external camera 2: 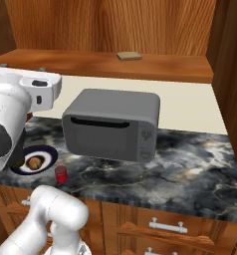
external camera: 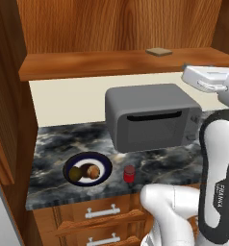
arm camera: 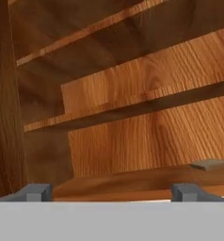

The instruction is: Pick the avocado and bread from the counter and place them on the plate. Then pick the jam from the cabinet and place it next to the plate. Lastly close the cabinet door.

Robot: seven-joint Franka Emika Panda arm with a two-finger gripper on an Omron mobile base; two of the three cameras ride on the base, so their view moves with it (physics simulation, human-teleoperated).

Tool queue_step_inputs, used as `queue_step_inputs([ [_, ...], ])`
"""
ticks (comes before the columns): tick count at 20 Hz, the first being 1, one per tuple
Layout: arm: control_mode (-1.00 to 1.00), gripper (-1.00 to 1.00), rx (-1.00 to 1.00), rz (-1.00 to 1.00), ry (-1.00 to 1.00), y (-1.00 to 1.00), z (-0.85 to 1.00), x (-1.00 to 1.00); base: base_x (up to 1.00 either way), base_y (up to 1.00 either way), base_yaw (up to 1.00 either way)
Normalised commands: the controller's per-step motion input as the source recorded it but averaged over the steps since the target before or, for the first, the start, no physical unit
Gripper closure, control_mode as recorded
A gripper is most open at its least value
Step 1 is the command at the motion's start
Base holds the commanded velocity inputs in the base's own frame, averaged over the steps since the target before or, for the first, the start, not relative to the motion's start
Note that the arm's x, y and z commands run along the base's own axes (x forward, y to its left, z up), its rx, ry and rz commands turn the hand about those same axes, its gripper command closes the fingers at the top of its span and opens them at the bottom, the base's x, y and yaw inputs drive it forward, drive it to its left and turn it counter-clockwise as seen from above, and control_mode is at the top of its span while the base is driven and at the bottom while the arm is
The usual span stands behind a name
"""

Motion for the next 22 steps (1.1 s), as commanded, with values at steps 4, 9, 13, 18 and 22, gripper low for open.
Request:
queue_step_inputs([
  [4, -1.00, -1.00, -0.22, -0.04, 0.32, 0.30, -0.05, 0.19, 0.00, 0.00, 0.00],
  [9, -1.00, -1.00, -0.09, 0.00, 0.03, 0.11, -0.04, -0.65, 0.00, 0.00, 0.00],
  [13, -1.00, -1.00, -0.12, 0.00, -0.14, 0.08, -0.19, -0.98, 0.00, 0.00, 0.00],
  [18, -1.00, -1.00, -0.01, 0.00, -0.01, 0.01, -0.01, -0.14, 0.00, 0.00, 0.00],
  [22, -1.00, -1.00, -0.04, 0.00, -0.03, 0.02, -0.06, -0.44, 0.00, 0.00, 0.00],
])
